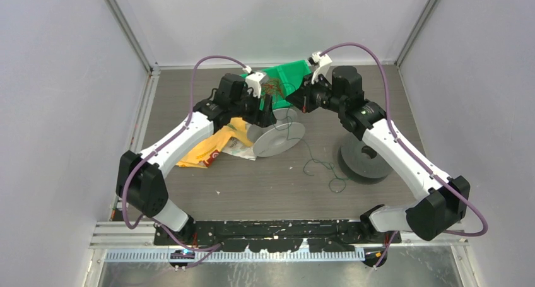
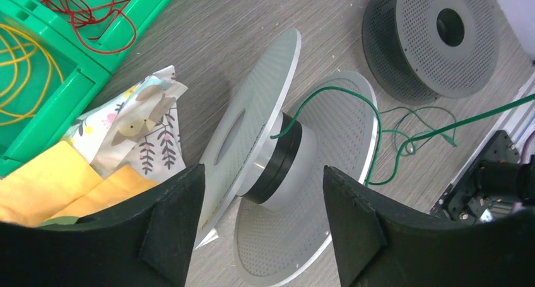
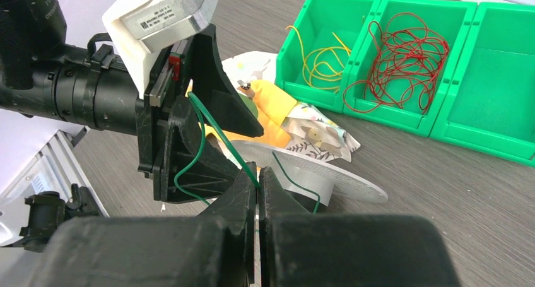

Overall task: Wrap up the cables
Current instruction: Wrap the cable around the cable reel.

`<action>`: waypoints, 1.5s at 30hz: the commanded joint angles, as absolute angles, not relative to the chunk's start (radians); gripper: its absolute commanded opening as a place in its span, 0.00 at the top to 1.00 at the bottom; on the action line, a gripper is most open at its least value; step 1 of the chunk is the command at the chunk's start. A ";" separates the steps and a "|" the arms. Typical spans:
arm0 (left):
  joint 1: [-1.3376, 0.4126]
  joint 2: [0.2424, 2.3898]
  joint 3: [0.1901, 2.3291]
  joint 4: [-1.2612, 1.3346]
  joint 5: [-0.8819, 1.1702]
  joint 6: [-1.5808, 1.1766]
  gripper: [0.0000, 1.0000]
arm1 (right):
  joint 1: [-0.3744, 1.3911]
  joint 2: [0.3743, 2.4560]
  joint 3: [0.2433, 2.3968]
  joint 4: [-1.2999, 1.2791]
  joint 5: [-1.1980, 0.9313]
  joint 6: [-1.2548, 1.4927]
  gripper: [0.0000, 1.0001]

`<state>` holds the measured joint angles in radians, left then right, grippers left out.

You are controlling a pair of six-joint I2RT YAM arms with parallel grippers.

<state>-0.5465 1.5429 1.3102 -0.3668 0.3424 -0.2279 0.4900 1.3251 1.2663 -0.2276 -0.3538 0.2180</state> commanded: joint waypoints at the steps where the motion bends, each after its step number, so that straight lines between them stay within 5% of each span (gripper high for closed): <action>1: -0.536 1.539 1.344 -0.339 0.377 -0.132 0.28 | 0.495 1.325 1.315 -0.166 -0.387 0.229 1.00; 11: -0.462 1.584 1.412 -0.384 0.633 -0.036 0.24 | 0.494 1.333 1.313 -0.161 -0.392 0.228 1.00; 23: -0.459 1.634 1.438 -0.382 0.702 -0.038 0.25 | 0.494 1.330 1.306 -0.162 -0.393 0.229 0.99; 39: -0.461 1.678 1.435 -0.342 0.676 -0.046 0.37 | 0.494 1.337 1.308 -0.157 -0.395 0.234 0.99; 45: -0.463 1.680 1.427 -0.320 0.653 -0.050 0.52 | 0.495 1.339 1.308 -0.157 -0.396 0.234 1.00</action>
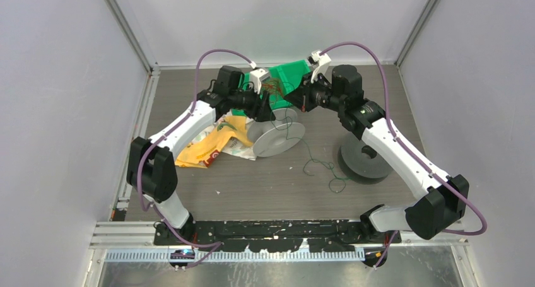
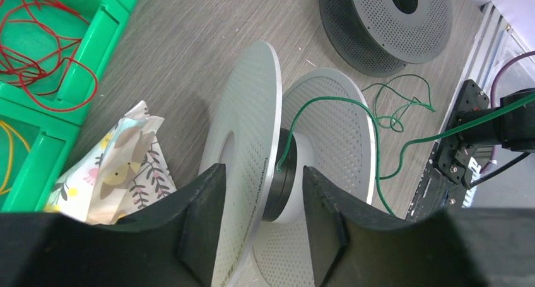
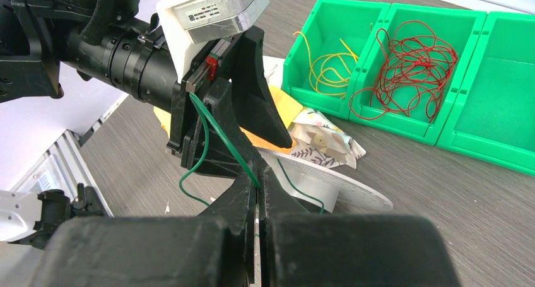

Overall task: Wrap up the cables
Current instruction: Wrap the cable around the cable reel.

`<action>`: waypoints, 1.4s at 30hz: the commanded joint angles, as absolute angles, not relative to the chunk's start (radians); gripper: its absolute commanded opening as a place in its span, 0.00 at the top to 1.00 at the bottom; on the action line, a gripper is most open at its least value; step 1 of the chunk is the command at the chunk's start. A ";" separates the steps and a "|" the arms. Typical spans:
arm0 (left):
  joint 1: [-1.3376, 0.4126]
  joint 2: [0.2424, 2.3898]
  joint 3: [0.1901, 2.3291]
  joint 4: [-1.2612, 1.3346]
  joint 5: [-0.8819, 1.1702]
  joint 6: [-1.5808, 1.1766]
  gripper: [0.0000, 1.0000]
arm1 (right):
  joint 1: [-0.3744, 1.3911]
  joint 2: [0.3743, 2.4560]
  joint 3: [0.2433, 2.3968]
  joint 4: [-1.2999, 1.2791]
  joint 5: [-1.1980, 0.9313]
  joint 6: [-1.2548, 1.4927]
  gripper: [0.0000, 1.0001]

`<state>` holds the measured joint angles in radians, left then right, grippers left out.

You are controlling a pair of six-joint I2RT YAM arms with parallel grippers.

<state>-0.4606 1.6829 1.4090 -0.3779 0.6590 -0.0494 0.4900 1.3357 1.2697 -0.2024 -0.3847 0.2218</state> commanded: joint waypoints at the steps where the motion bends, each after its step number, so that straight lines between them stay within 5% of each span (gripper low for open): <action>1: -0.464 1.681 1.427 -0.318 0.652 -0.051 0.53 | 0.495 1.339 1.308 -0.158 -0.396 0.234 1.00; 16: -0.488 1.689 1.409 -0.292 0.591 -0.041 0.59 | 0.494 1.335 1.303 -0.163 -0.395 0.235 1.00; 27: -0.492 1.675 1.412 -0.296 0.568 -0.033 0.98 | 0.495 1.329 1.300 -0.166 -0.394 0.234 0.99; 38: -0.492 1.523 1.407 -0.436 0.525 0.009 1.00 | 0.415 1.280 1.292 -0.352 -0.272 0.156 0.99; 42: -0.491 1.440 1.395 -0.495 0.471 0.034 1.00 | 0.336 1.229 1.216 -0.348 -0.277 0.190 0.92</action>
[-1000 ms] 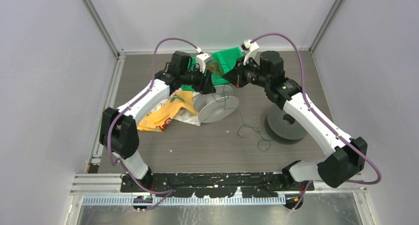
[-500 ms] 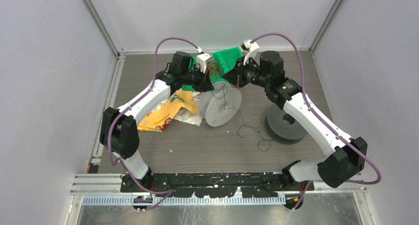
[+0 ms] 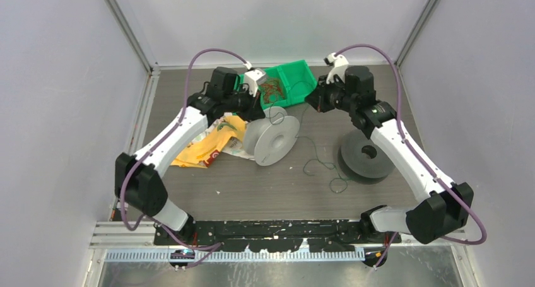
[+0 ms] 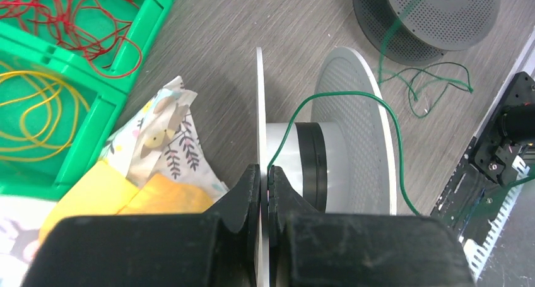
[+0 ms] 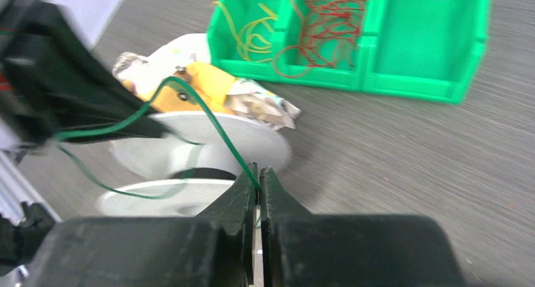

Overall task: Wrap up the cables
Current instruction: Wrap the cable around the cable reel.

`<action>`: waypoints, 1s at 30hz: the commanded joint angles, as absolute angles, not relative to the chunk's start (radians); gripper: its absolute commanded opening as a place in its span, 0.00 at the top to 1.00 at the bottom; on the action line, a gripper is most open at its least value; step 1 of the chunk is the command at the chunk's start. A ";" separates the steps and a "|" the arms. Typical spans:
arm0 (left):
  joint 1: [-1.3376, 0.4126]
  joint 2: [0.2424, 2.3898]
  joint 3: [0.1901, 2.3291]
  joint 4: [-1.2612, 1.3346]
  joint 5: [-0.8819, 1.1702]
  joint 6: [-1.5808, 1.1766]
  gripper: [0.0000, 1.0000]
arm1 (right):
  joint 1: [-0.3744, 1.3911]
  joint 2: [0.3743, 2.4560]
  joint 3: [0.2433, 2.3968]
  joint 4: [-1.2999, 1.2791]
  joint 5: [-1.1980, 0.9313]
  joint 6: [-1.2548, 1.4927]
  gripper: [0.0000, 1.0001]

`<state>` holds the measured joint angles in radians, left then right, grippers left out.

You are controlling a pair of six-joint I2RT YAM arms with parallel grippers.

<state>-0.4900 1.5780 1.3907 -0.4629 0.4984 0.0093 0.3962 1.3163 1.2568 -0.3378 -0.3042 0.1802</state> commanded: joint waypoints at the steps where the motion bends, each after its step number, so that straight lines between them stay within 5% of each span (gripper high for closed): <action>1: -0.491 1.417 1.389 -0.504 0.457 0.032 1.00 | 0.323 1.216 1.202 -0.347 -0.286 0.196 0.82; 3: -0.489 1.372 1.386 -0.519 0.432 0.018 1.00 | 0.317 1.207 1.182 -0.354 -0.321 0.201 0.60; 6: -0.482 1.314 1.408 -0.554 0.398 -0.026 1.00 | 0.318 1.205 1.156 -0.363 -0.398 0.220 0.45; 21: -0.440 1.215 1.630 -0.734 0.427 -0.109 1.00 | 0.323 1.175 0.868 -0.007 -0.465 0.299 0.39; 30: -0.440 1.230 1.845 -0.851 0.413 -0.081 1.00 | 0.480 1.312 0.745 0.280 -0.245 0.157 0.37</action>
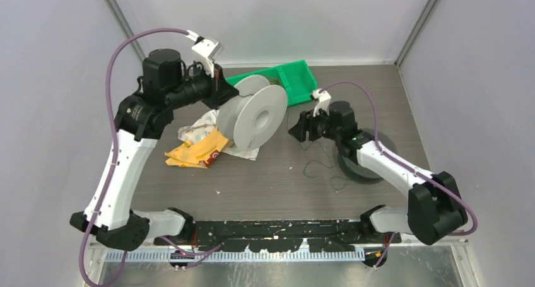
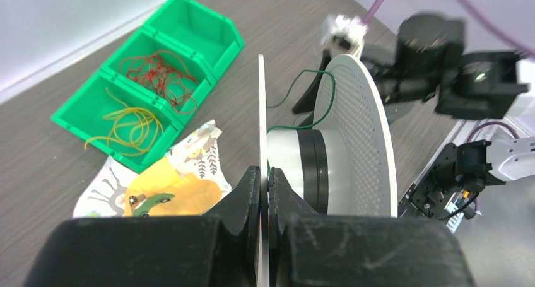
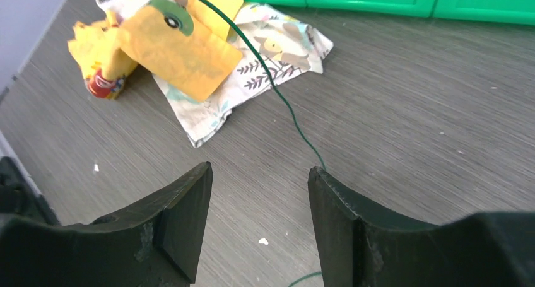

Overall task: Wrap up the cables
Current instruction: Wrap the cable around the cable reel.

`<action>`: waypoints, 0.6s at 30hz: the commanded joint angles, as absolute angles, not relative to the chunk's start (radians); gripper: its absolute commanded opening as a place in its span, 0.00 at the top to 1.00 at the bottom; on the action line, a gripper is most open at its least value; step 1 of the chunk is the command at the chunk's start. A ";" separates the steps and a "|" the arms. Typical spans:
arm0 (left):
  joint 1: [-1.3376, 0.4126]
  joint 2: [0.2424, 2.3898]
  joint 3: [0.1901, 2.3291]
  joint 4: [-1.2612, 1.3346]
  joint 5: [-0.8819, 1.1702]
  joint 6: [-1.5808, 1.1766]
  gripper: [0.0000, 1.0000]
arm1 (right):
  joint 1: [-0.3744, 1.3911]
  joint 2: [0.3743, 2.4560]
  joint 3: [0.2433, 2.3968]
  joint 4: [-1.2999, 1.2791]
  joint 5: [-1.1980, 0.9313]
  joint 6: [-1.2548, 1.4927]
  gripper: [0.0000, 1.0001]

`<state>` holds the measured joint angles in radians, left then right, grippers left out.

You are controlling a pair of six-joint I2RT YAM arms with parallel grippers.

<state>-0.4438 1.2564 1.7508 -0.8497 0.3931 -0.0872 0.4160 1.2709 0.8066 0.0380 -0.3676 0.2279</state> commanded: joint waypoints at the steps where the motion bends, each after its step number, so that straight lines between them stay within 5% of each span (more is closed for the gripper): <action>1: -0.440 1.230 1.853 -0.854 0.419 -0.083 1.00 | 0.492 1.337 0.732 0.329 -0.226 0.156 0.37; 10: -0.440 1.216 1.861 -0.832 0.468 -0.116 1.00 | 0.537 1.621 0.740 0.662 -0.105 0.227 0.39; 15: -0.440 1.207 1.856 -0.824 0.440 -0.122 1.00 | 0.537 1.646 0.736 0.701 -0.104 0.313 0.95; 18: -0.440 1.200 1.832 -0.795 0.400 -0.143 1.00 | 0.537 1.602 0.686 0.687 -0.099 0.350 0.99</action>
<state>-0.4438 1.2430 1.8271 -0.8932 0.4240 -0.1009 0.5327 1.6676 0.7158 0.5808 -0.1322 0.2825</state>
